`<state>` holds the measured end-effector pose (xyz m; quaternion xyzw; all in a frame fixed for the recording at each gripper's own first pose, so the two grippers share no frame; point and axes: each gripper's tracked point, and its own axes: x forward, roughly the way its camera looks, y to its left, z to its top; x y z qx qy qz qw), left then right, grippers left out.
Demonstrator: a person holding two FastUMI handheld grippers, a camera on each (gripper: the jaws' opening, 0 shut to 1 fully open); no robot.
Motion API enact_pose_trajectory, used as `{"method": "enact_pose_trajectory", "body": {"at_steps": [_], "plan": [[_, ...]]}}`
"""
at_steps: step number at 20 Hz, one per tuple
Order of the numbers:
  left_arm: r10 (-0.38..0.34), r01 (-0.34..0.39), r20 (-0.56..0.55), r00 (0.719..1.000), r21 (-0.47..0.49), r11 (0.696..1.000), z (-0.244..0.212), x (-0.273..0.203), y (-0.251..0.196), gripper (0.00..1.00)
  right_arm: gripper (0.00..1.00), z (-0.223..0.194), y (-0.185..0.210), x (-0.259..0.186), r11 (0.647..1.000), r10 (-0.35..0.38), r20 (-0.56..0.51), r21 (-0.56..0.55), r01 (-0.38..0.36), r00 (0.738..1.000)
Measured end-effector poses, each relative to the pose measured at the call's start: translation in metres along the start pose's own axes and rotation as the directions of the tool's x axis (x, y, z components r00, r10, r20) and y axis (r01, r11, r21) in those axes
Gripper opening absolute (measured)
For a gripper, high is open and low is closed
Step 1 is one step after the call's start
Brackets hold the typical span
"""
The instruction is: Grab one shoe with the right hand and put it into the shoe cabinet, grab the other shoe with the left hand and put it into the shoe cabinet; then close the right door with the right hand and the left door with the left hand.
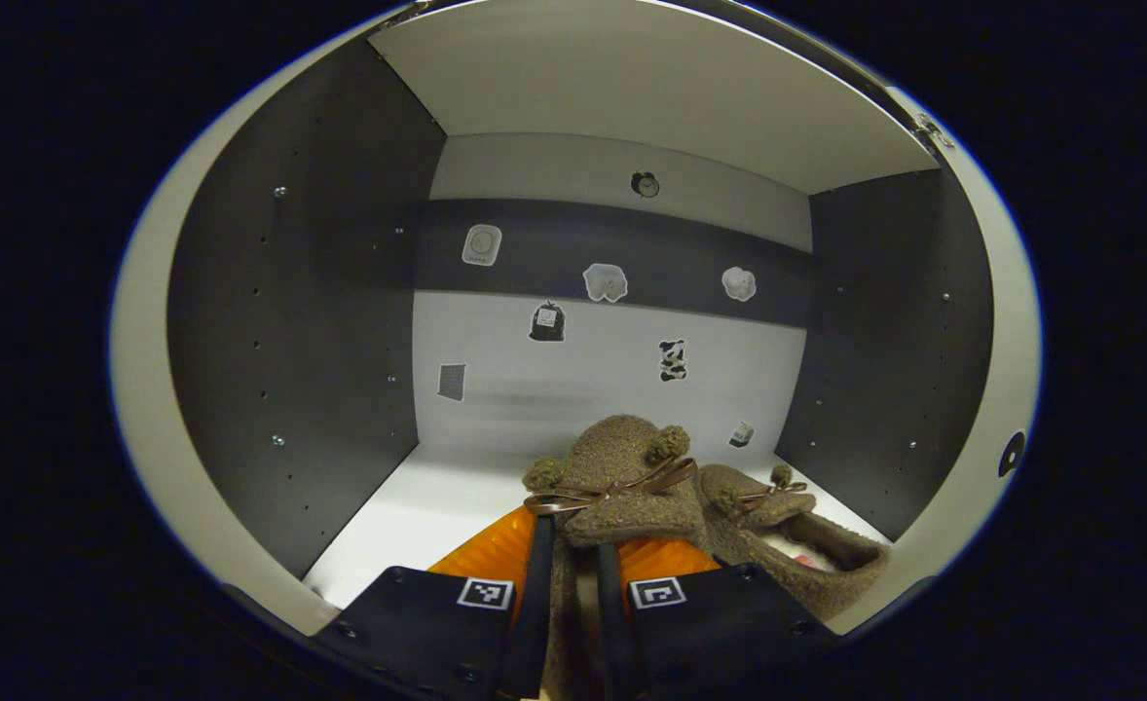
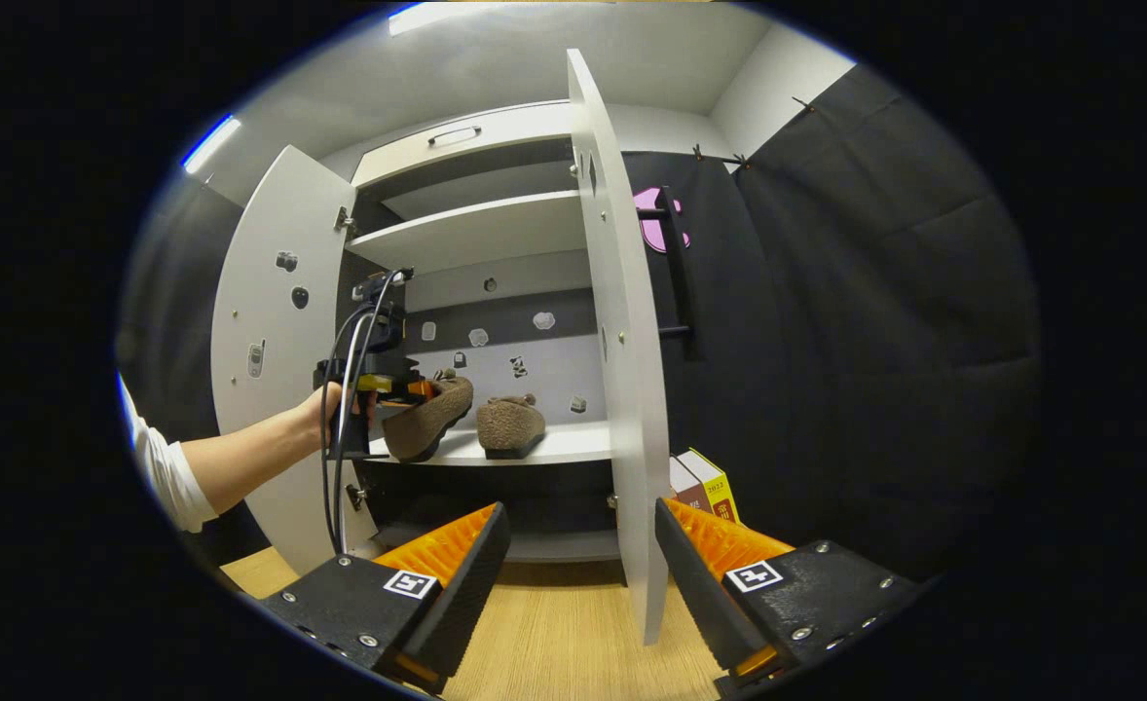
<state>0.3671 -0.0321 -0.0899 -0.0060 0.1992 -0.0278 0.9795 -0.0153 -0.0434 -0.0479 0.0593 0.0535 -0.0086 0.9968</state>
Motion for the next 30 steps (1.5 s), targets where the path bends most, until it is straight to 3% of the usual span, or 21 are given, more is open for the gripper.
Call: {"method": "enact_pose_trajectory", "body": {"at_steps": [7, 10, 15, 16, 19, 23, 27, 30], "plan": [[0.047, -0.048, -0.106, 0.993, -0.006, 0.999, -0.029, 0.039, 0.004, 0.31, 0.92, 0.0, -0.005, 0.002, 1.0, -0.008, 0.007, 0.01, 0.008, 1.0], [0.062, -0.063, -0.112, 0.992, -0.006, 0.998, -0.031, 0.038, 0.008, 0.53, 0.92, -0.003, -0.004, 0.005, 1.0, -0.002, 0.002, 0.009, 0.002, 1.0], [0.051, -0.052, -0.116, 0.992, -0.007, 0.999, -0.031, 0.034, 0.015, 0.6, 0.92, -0.003, -0.004, 0.009, 1.0, 0.003, 0.007, 0.009, -0.003, 1.0], [0.043, -0.044, -0.117, 0.992, -0.01, 0.999, -0.031, 0.033, 0.015, 0.62, 0.92, -0.004, -0.002, 0.009, 1.0, 0.008, 0.007, 0.009, -0.008, 1.0], [0.023, -0.024, -0.106, 0.994, -0.008, 1.0, -0.027, 0.026, 0.015, 0.83, 0.92, -0.002, -0.001, 0.011, 1.0, 0.014, 0.009, 0.014, -0.014, 1.0], [-0.016, 0.012, -0.105, 0.994, -0.042, 0.999, -0.034, 0.017, 0.015, 0.89, 0.92, -0.003, 0.002, 0.011, 1.0, 0.023, 0.013, 0.016, -0.023, 1.0], [-0.126, 0.116, -0.065, 0.99, -0.14, 0.983, -0.03, 0.008, 0.006, 0.92, 0.92, -0.004, 0.007, 0.011, 0.999, 0.038, 0.009, 0.011, -0.038, 0.999], [-0.136, 0.13, -0.037, 0.99, -0.149, 0.98, -0.022, -0.002, 0.008, 0.92, 0.92, -0.005, 0.009, 0.012, 0.999, 0.044, 0.005, 0.006, -0.044, 0.999]]}}
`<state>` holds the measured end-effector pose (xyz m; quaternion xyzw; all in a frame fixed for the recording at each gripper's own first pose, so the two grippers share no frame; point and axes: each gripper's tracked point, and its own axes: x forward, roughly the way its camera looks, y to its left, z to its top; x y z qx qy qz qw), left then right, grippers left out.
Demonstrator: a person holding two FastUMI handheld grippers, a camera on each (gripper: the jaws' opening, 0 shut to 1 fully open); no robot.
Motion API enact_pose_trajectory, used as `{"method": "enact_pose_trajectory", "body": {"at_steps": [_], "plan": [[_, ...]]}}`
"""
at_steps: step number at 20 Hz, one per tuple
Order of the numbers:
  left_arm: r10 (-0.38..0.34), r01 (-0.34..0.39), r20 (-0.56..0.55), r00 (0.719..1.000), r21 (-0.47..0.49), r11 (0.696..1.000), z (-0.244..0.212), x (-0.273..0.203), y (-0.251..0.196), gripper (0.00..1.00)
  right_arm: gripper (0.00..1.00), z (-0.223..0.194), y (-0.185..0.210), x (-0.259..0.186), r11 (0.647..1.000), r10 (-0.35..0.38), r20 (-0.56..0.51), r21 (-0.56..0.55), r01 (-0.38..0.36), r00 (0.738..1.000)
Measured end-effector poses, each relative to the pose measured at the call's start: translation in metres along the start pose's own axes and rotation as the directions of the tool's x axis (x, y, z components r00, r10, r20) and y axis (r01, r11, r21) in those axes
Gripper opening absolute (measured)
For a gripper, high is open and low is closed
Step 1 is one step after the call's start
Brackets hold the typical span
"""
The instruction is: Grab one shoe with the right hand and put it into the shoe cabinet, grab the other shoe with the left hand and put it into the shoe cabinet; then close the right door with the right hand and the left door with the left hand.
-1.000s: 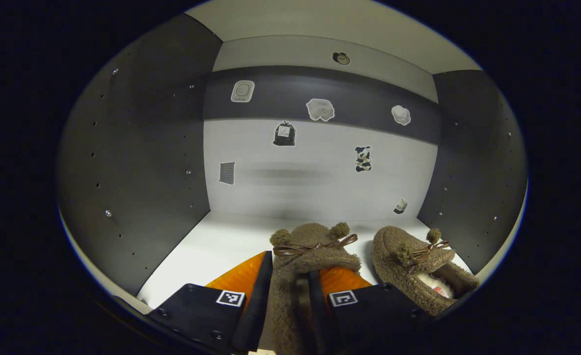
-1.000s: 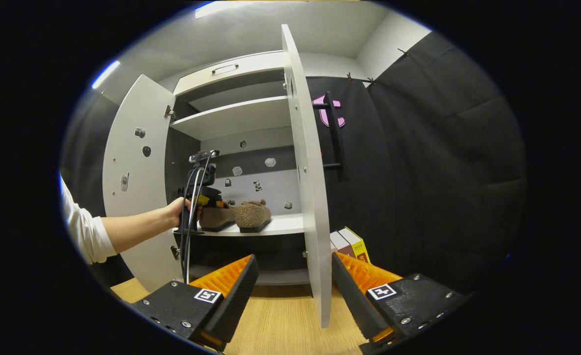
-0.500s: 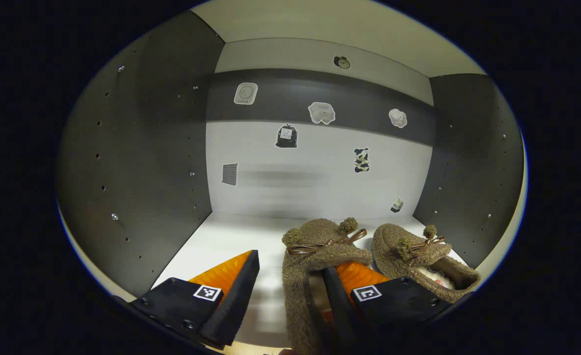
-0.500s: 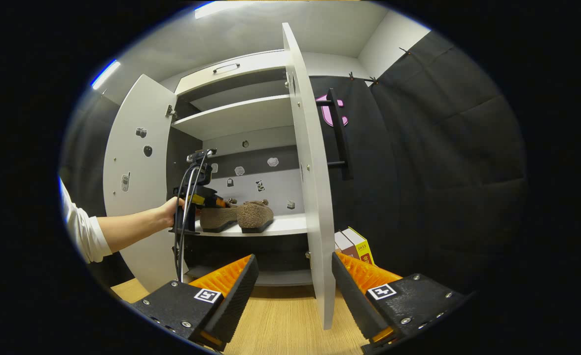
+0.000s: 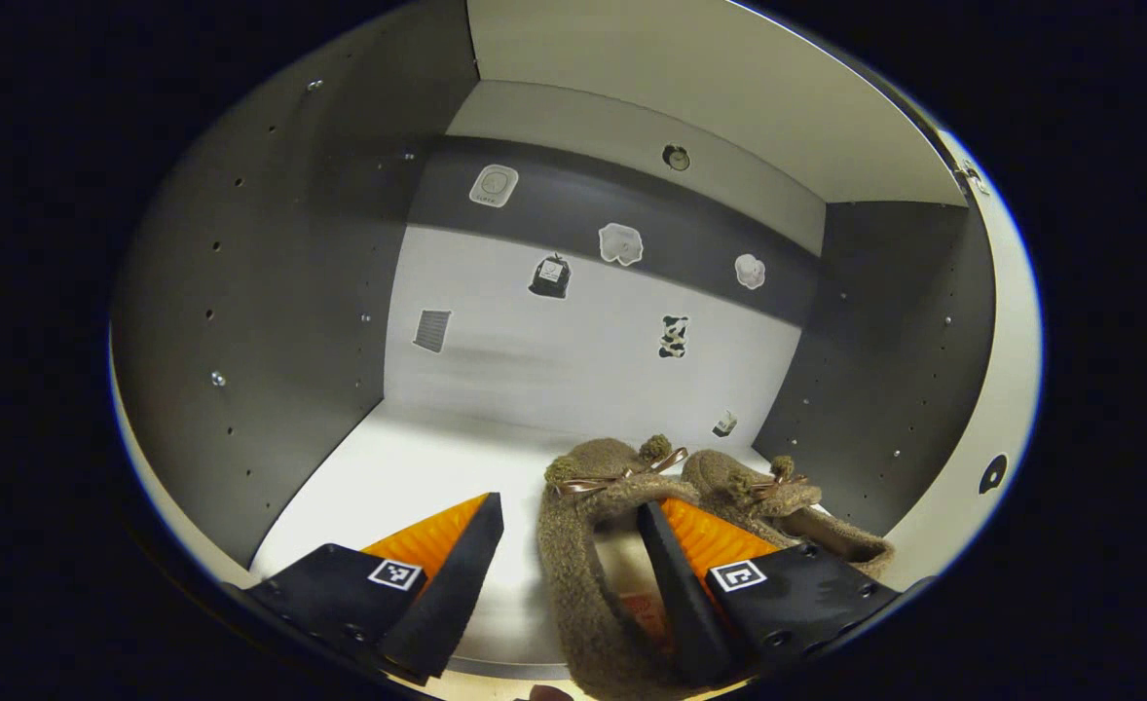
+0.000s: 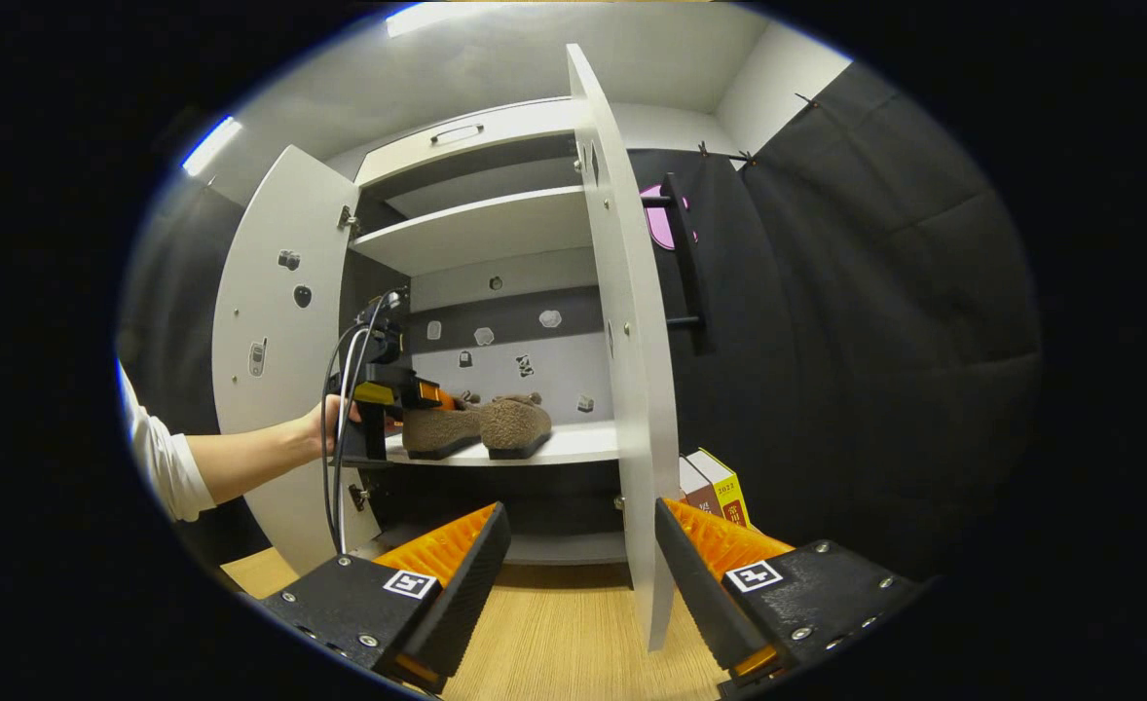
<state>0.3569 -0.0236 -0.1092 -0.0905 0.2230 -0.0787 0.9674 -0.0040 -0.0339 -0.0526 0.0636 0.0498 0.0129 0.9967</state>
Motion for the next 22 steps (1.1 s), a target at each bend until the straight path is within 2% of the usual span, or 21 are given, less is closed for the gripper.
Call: {"method": "enact_pose_trajectory", "body": {"at_steps": [3, 8, 12, 15, 16, 17, 18, 19, 21, 22], "plan": [[-0.024, 0.023, 0.022, 0.999, 0.037, 0.999, 0.007, -0.012, -0.009, 0.92, 0.92, 0.003, 0.002, 0.0, 1.0, 0.007, 0.009, -0.003, -0.007, 1.0], [-0.075, 0.079, -0.106, 0.991, 0.032, 0.996, -0.023, -0.018, -0.018, 0.92, 0.92, 0.003, 0.007, 0.002, 1.0, 0.024, 0.01, 0.012, -0.025, 1.0], [-0.094, 0.094, 0.069, 0.993, -0.003, 0.996, 0.022, -0.044, -0.027, 0.92, 0.92, 0.006, 0.009, -0.001, 1.0, 0.028, 0.022, 0.005, -0.028, 0.999], [-0.091, 0.088, 0.171, 0.981, 0.021, 0.996, 0.053, -0.087, -0.037, 0.92, 0.92, 0.009, 0.008, -0.002, 1.0, 0.024, 0.028, -0.001, -0.024, 0.999], [-0.091, 0.087, 0.195, 0.976, 0.033, 0.996, 0.059, -0.101, -0.041, 0.97, 0.92, 0.01, 0.01, -0.002, 1.0, 0.029, 0.029, 0.0, -0.029, 0.999], [-0.088, 0.08, 0.216, 0.972, 0.047, 0.996, 0.063, -0.115, -0.044, 0.92, 0.92, 0.012, 0.012, -0.004, 0.999, 0.036, 0.031, -0.001, -0.035, 0.999], [-0.089, 0.077, 0.23, 0.969, 0.061, 0.995, 0.065, -0.128, -0.047, 0.97, 0.92, 0.014, 0.013, -0.004, 0.999, 0.042, 0.036, -0.007, -0.041, 0.998], [-0.087, 0.071, 0.247, 0.965, 0.073, 0.995, 0.066, -0.142, -0.05, 0.87, 0.92, 0.016, 0.014, -0.004, 0.999, 0.046, 0.041, -0.014, -0.046, 0.998], [-0.071, 0.046, 0.3, 0.951, 0.091, 0.995, 0.067, -0.168, -0.05, 0.87, 0.92, 0.022, 0.017, -0.003, 0.998, 0.058, 0.051, -0.021, -0.057, 0.997], [-0.057, 0.026, 0.324, 0.944, 0.098, 0.995, 0.066, -0.183, -0.048, 0.98, 0.92, 0.024, 0.02, -0.003, 0.998, 0.065, 0.057, -0.02, -0.064, 0.996]]}}
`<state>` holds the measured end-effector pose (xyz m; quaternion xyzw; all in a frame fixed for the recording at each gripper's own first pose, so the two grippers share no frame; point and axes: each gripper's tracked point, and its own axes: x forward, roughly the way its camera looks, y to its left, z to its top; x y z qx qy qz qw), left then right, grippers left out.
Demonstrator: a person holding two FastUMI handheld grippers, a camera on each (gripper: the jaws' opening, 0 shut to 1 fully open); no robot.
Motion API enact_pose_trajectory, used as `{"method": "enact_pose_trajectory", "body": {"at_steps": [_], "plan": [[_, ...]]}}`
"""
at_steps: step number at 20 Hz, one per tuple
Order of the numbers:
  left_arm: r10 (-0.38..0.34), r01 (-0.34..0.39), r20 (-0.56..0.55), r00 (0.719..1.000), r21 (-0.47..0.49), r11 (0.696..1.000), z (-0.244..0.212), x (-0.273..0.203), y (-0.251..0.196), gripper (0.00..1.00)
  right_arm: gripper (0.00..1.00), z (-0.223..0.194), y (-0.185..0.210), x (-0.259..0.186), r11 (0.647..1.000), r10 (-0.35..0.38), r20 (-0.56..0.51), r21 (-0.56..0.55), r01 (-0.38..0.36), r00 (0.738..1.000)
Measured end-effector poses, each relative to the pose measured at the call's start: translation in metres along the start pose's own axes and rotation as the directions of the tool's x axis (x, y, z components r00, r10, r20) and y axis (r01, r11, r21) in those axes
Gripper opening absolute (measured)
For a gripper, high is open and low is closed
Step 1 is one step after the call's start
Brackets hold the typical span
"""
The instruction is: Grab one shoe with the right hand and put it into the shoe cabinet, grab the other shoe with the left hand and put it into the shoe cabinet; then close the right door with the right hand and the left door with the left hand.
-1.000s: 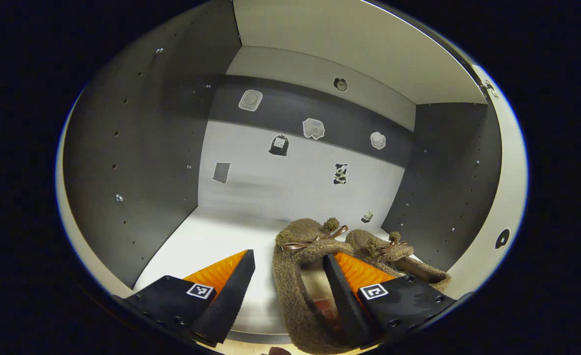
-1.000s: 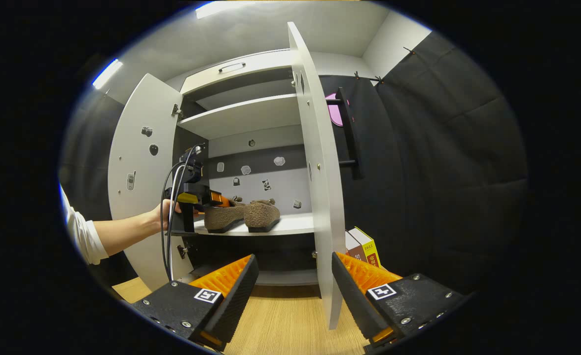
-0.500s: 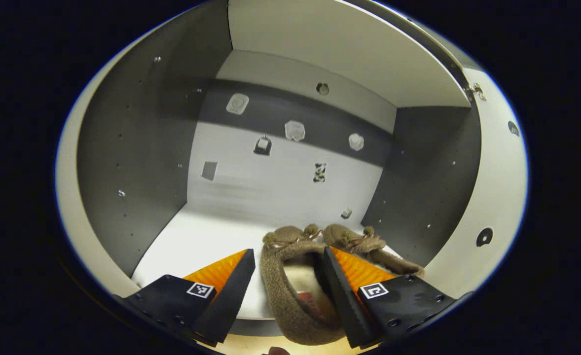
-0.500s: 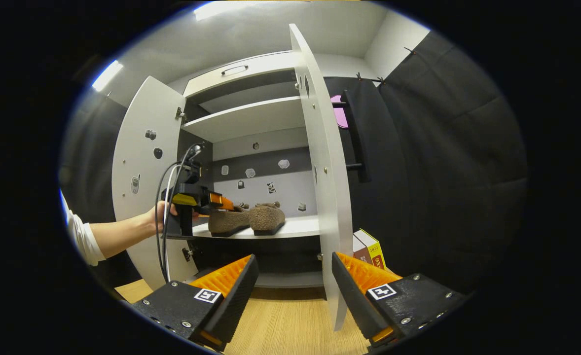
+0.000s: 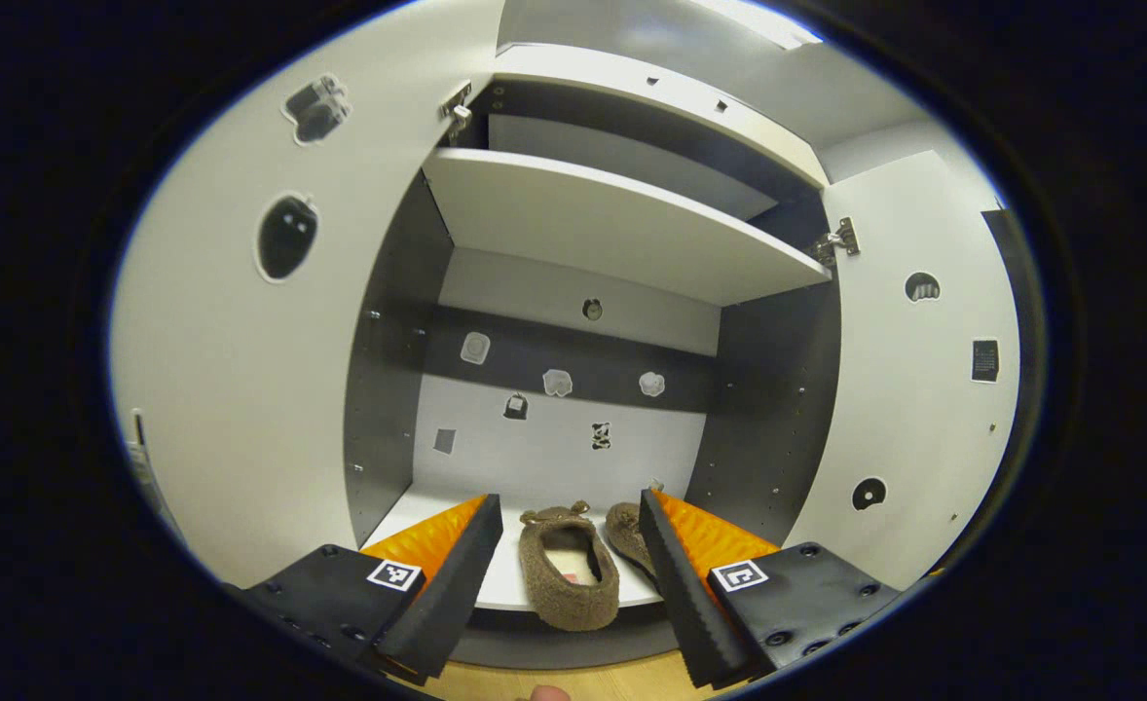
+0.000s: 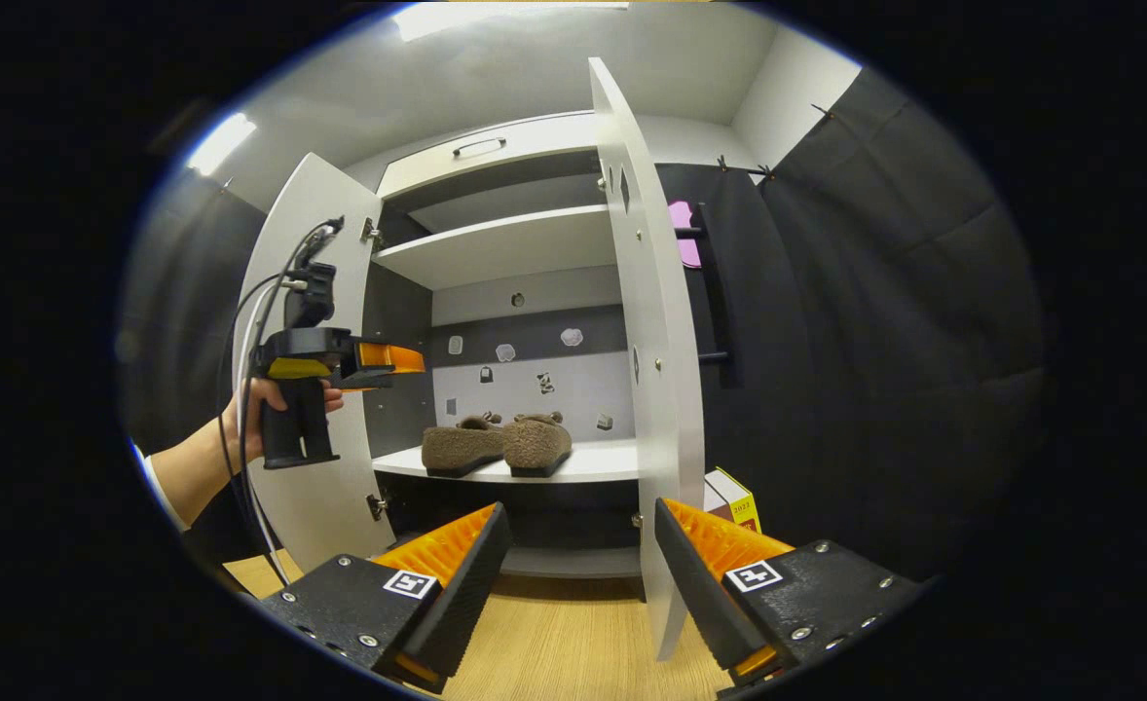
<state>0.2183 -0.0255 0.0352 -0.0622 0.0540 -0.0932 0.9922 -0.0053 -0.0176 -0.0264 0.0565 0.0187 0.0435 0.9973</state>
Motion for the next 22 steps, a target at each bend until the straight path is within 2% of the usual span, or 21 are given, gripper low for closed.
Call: {"method": "enact_pose_trajectory", "body": {"at_steps": [1, 2, 3, 4, 5, 6, 9, 11, 12, 13, 15, 17, 19, 22], "plan": [[0.014, -0.014, 0.016, 1.0, 0.015, 1.0, 0.0, -0.014, 0.001, 0.87, 0.92, 0.002, 0.002, 0.001, 1.0, 0.007, 0.006, 0.001, -0.007, 1.0], [0.027, -0.028, 0.026, 0.999, 0.026, 0.999, -0.002, -0.029, 0.001, 0.94, 0.92, 0.004, 0.003, 0.002, 1.0, 0.013, 0.011, 0.001, -0.013, 1.0], [0.037, -0.038, 0.033, 0.999, 0.034, 0.999, -0.004, -0.043, 0.001, 0.94, 0.92, 0.005, 0.004, 0.002, 1.0, 0.018, 0.014, 0.001, -0.018, 1.0], [0.048, -0.05, 0.039, 0.998, 0.037, 0.998, -0.008, -0.057, 0.0, 0.99, 0.92, 0.006, 0.006, 0.002, 1.0, 0.025, 0.018, 0.003, -0.025, 1.0], [0.061, -0.062, 0.044, 0.997, 0.042, 0.997, -0.011, -0.07, 0.001, 0.91, 0.92, 0.008, 0.007, 0.003, 1.0, 0.031, 0.021, 0.006, -0.031, 0.999], [0.084, -0.086, 0.044, 0.996, 0.046, 0.995, -0.016, -0.081, 0.004, 0.99, 0.92, 0.009, 0.009, 0.003, 0.999, 0.037, 0.023, 0.008, -0.037, 0.999], [0.138, -0.141, 0.051, 0.989, 0.052, 0.989, -0.03, -0.116, 0.011, 0.94, 0.92, 0.013, 0.013, 0.002, 0.999, 0.053, 0.034, 0.004, -0.053, 0.998], [0.174, -0.176, 0.047, 0.984, 0.056, 0.983, -0.043, -0.135, 0.016, 0.99, 0.92, 0.013, 0.015, 0.002, 0.998, 0.058, 0.034, -0.004, -0.058, 0.998], [0.19, -0.193, 0.05, 0.98, 0.06, 0.979, -0.055, -0.146, 0.013, 0.96, 0.92, 0.013, 0.015, 0.002, 0.998, 0.06, 0.031, -0.005, -0.06, 0.998], [0.2, -0.204, 0.054, 0.978, 0.065, 0.977, -0.064, -0.156, 0.013, 0.99, 0.92, 0.012, 0.016, 0.001, 0.998, 0.062, 0.028, -0.003, -0.062, 0.998], [0.223, -0.229, 0.068, 0.972, 0.091, 0.969, -0.072, -0.172, 0.016, 0.96, 0.92, 0.013, 0.014, 0.002, 0.998, 0.062, 0.027, 0.0, -0.062, 0.998], [0.249, -0.254, 0.061, 0.967, 0.11, 0.961, -0.082, -0.181, 0.021, 0.96, 0.92, 0.015, 0.006, 0.003, 0.999, 0.052, 0.022, -0.006, -0.052, 0.998], [0.253, -0.257, 0.056, 0.966, 0.085, 0.963, -0.088, -0.188, 0.019, 0.96, 0.92, 0.022, -0.008, 0.003, 0.999, 0.04, 0.021, 0.003, -0.04, 0.999], [0.259, -0.264, 0.065, 0.964, 0.08, 0.961, -0.098, -0.197, 0.013, 0.96, 0.92, 0.045, -0.05, -0.002, 0.999, -0.033, 0.037, -0.006, 0.033, 0.999]]}}
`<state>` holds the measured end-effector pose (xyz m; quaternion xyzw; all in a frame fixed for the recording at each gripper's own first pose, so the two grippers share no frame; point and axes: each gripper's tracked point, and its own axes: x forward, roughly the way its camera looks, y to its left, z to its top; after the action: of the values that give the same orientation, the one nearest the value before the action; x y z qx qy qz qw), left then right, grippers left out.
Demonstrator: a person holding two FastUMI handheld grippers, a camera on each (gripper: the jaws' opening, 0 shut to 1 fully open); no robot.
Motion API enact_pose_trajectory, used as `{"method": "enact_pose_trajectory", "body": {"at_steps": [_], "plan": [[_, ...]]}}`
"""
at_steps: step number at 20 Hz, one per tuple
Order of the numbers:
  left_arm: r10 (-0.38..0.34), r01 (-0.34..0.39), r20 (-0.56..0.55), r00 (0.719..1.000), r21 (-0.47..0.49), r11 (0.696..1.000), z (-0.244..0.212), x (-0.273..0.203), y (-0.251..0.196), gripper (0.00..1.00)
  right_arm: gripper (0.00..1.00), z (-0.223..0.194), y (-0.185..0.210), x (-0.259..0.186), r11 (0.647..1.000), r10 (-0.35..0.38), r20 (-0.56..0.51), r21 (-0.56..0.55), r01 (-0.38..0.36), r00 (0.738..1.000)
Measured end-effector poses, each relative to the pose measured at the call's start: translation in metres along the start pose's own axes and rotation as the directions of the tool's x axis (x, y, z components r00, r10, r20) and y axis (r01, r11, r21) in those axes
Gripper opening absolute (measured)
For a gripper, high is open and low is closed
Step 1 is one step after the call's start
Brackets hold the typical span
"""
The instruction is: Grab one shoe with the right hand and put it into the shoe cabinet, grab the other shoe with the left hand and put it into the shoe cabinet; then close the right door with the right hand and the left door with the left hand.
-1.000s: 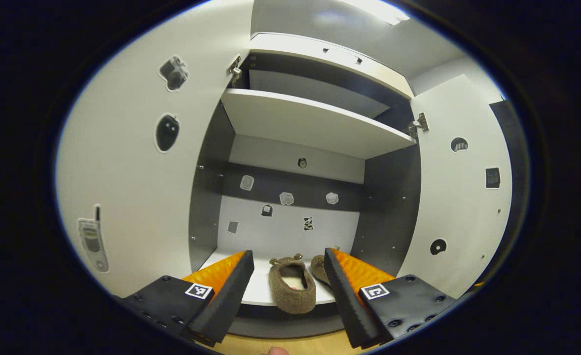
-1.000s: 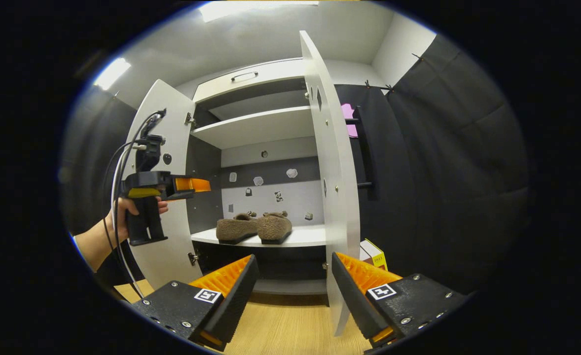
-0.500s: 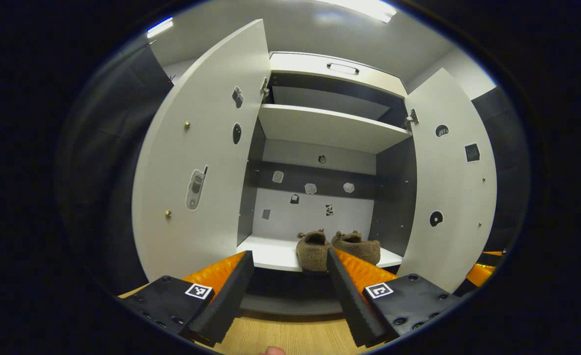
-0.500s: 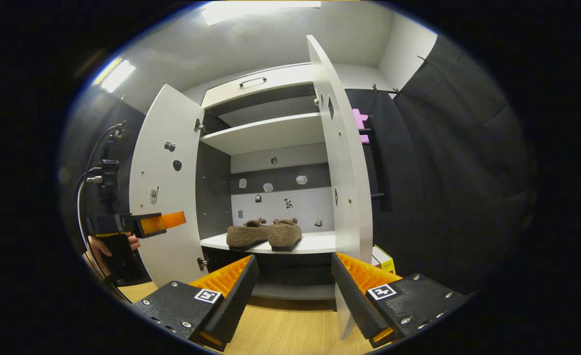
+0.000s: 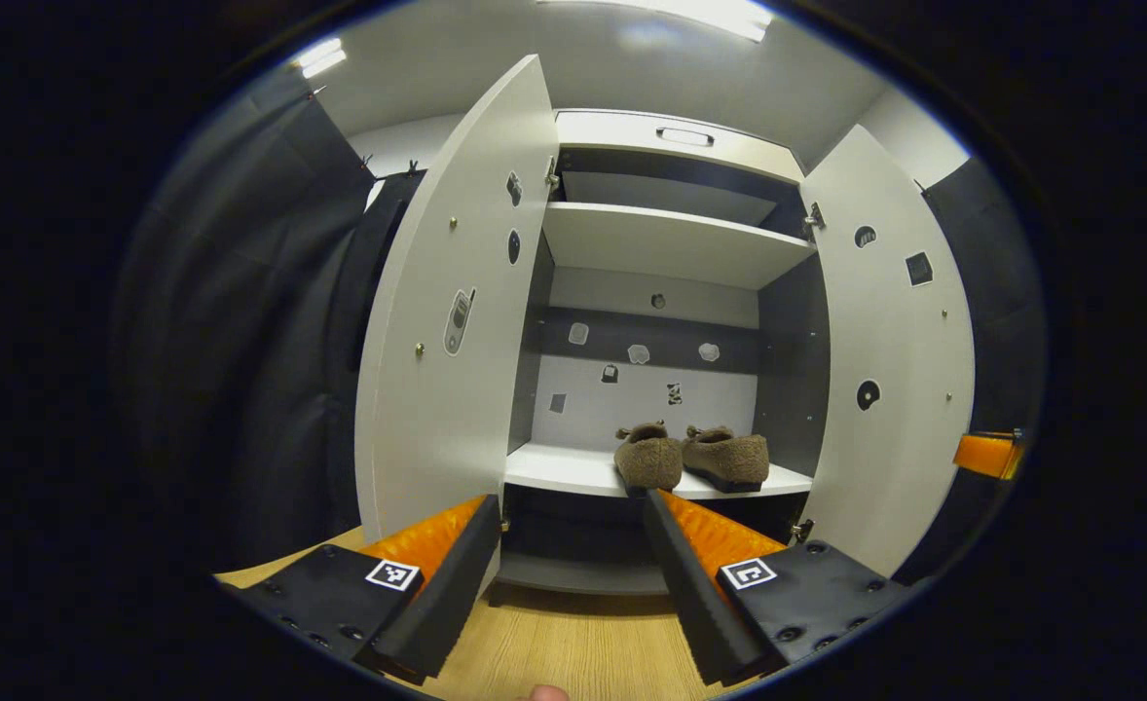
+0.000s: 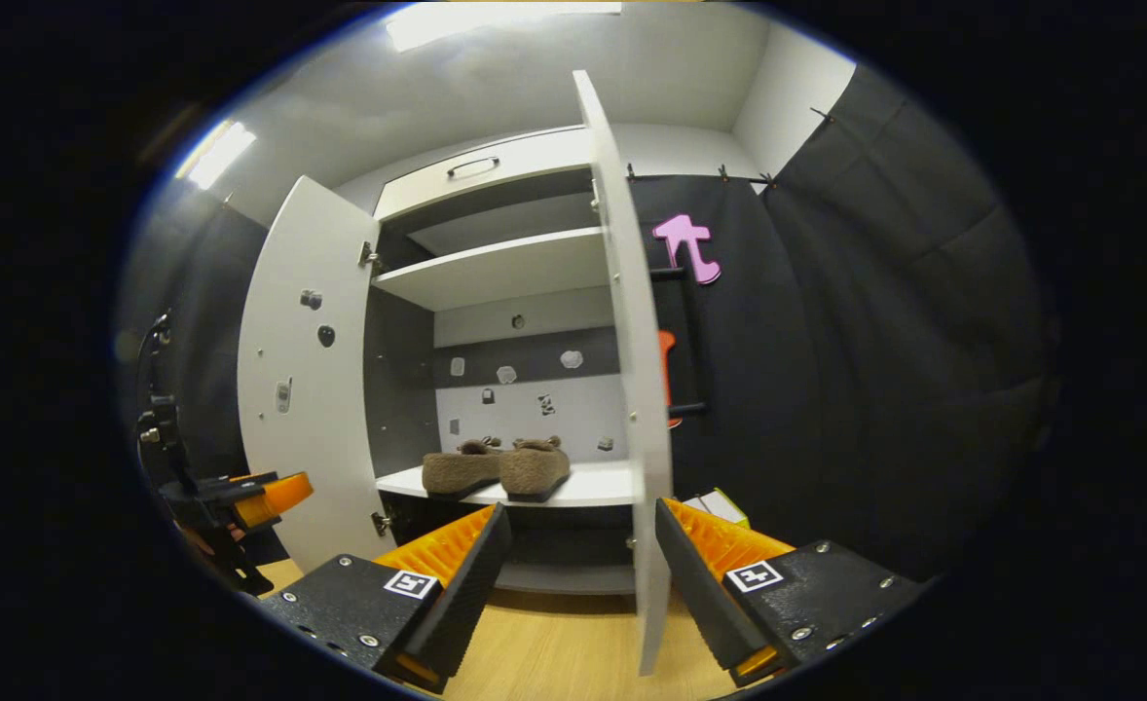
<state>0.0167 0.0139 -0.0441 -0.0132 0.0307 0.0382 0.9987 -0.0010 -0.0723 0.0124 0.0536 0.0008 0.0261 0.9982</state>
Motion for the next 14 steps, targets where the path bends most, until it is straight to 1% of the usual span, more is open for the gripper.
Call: {"method": "enact_pose_trajectory", "body": {"at_steps": [2, 3, 4, 5, 6, 7, 9, 12, 14], "plan": [[-0.006, 0.006, -0.003, 1.0, 0.011, 1.0, -0.003, -0.003, -0.006, 0.96, 0.92, 0.024, -0.032, -0.006, 0.997, -0.062, 0.036, -0.044, 0.063, 0.997], [-0.02, 0.02, -0.012, 1.0, 0.009, 1.0, -0.006, -0.004, -0.012, 0.96, 0.92, 0.038, -0.047, -0.008, 0.993, -0.091, 0.055, -0.071, 0.094, 0.994], [-0.034, 0.034, -0.019, 0.999, 0.009, 0.999, -0.008, -0.006, -0.017, 0.96, 0.92, 0.052, -0.062, -0.009, 0.987, -0.118, 0.078, -0.102, 0.125, 0.99], [-0.049, 0.049, -0.021, 0.999, 0.016, 0.999, -0.01, -0.006, -0.021, 0.94, 0.92, 0.064, -0.077, -0.004, 0.978, -0.151, 0.101, -0.133, 0.163, 0.983], [-0.06, 0.061, -0.021, 0.998, 0.03, 0.998, -0.012, -0.007, -0.026, 0.97, 0.92, 0.075, -0.091, -0.002, 0.967, -0.177, 0.111, -0.164, 0.194, 0.978], [-0.063, 0.063, -0.019, 0.998, 0.044, 0.997, -0.012, -0.007, -0.028, 0.97, 0.92, 0.083, -0.098, 0.002, 0.958, -0.196, 0.123, -0.188, 0.217, 0.973], [-0.076, 0.077, -0.015, 0.997, 0.063, 0.995, -0.012, -0.011, -0.033, 0.96, 0.92, 0.098, -0.105, 0.013, 0.952, -0.203, 0.131, -0.205, 0.227, 0.97], [-0.092, 0.093, -0.027, 0.995, 0.057, 0.994, -0.017, -0.014, -0.041, 0.97, 0.92, 0.109, -0.103, 0.037, 0.966, -0.17, 0.141, -0.171, 0.193, 0.975], [-0.091, 0.093, -0.034, 0.995, 0.051, 0.994, -0.02, -0.015, -0.041, 0.97, 0.92, 0.11, -0.104, 0.047, 0.972, -0.164, 0.138, -0.143, 0.184, 0.977]]}}
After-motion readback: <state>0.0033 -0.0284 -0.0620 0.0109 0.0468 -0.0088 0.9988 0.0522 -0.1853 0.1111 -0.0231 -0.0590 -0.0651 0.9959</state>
